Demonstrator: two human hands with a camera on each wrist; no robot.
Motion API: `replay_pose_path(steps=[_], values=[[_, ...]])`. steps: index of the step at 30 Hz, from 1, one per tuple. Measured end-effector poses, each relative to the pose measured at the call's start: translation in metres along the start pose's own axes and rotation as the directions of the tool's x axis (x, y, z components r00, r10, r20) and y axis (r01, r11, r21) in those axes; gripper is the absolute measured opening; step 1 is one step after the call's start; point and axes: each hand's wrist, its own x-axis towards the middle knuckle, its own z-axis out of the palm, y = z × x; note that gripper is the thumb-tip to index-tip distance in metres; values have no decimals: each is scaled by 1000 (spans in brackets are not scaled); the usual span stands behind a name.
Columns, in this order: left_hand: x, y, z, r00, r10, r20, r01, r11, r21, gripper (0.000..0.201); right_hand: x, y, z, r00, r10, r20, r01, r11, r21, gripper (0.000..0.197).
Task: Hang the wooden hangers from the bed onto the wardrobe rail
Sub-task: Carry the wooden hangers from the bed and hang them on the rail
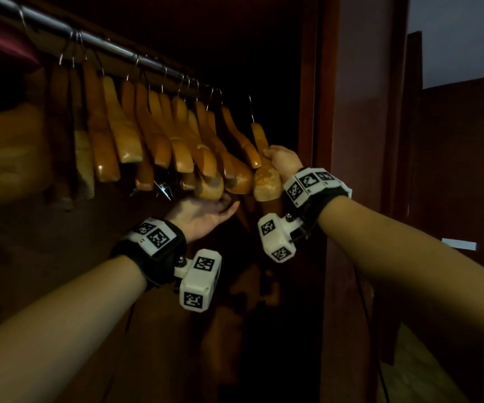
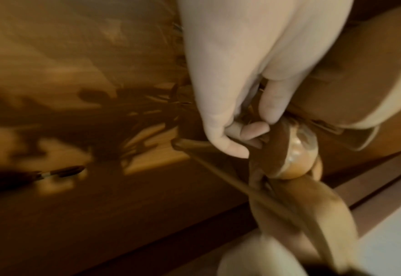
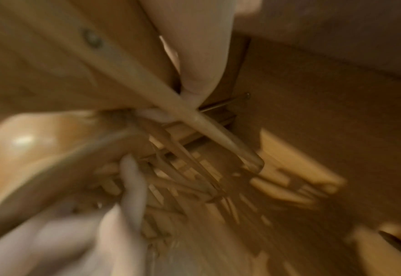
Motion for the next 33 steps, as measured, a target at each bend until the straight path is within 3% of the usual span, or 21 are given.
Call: replay_pose_path(steps=[2,4,7,11,13,16,18,19,21,26,33], values=[[-1,-3,3,999,5,-35,-5,1000,1,22,8,-6,1,1000,-18,8,18,1000,0,43],[-1,-5,5,998,32,-60,-31,999,15,10,15,-13,1,999,-44,24,43,999,30,34],[-1,-7,3,996,60,-60,-59,998,20,20,25,-22,1,994,-81,71,79,996,35,8],[-1,-6,2,997,52,-60,-50,998,34,23,36,-30,7,990,-75,122,74,997,15,21],[0,-6,-1,997,45,-65,-44,999,26,22,37,-33,12,986,-64,154,75,995,-70,13],[-4,-5,1,999,32,-42,-31,999,38,12,40,-35,15,985,-28,172,55,987,-152,18],[-5,-6,0,999,33,-29,-30,997,70,29,40,-34,15,988,17,155,16,979,-205,26],[-5,-6,1,999,39,-36,-36,997,74,23,39,-34,15,988,31,153,3,976,-217,27],[-7,-6,5,996,57,-76,-53,997,54,11,38,-35,15,986,43,159,-10,979,-206,29],[-9,-6,13,989,58,-135,-48,996,73,32,37,-29,14,982,111,150,-95,989,-112,21],[-16,-10,27,977,70,-201,-35,984,173,24,23,-26,8,979,94,182,-84,995,-62,15]])
